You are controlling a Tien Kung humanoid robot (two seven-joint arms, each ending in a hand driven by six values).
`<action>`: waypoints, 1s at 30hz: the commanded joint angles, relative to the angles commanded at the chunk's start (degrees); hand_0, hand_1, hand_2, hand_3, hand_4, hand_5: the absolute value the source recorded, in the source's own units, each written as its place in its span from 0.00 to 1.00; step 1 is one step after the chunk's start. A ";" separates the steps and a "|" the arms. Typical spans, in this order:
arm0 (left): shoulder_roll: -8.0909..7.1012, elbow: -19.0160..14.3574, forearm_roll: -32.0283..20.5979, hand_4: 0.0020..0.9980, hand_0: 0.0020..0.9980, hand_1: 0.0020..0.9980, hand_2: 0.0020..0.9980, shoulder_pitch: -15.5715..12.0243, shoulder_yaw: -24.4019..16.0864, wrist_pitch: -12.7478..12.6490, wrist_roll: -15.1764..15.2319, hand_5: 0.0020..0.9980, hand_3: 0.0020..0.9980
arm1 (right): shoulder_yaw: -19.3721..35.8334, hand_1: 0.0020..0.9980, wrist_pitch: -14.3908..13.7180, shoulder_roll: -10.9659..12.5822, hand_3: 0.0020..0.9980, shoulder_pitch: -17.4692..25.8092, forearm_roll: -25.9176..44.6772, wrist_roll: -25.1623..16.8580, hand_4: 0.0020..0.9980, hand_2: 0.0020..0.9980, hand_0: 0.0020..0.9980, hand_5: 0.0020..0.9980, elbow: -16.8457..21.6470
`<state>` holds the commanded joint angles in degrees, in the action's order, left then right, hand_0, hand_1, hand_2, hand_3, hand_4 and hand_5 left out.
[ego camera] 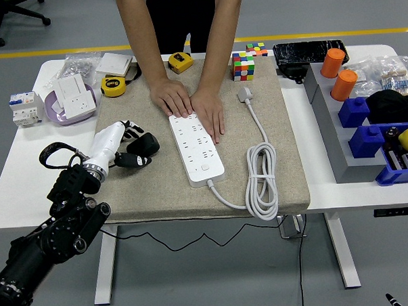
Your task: Pick up the plug,place it near the board,insert it into the board,press the button
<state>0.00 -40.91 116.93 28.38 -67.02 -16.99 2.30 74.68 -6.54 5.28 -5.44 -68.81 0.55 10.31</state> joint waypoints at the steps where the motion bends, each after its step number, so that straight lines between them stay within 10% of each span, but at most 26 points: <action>1: 0.00 0.09 -0.64 0.93 0.38 0.46 0.51 0.04 0.17 -0.19 0.19 0.13 0.54 | -0.10 0.77 0.00 -0.01 0.81 -0.01 0.11 -0.03 1.00 0.76 0.76 0.92 0.00; 30: 0.00 -2.86 -2.83 0.77 0.30 0.34 0.32 1.31 3.36 2.01 -1.67 0.08 0.50 | 0.21 0.77 -0.13 -0.12 0.81 0.12 0.04 -0.06 1.00 0.76 0.76 0.92 0.00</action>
<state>0.00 -43.77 114.10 29.70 -63.66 -14.98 0.63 74.89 -6.67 5.16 -5.31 -68.76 0.49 10.31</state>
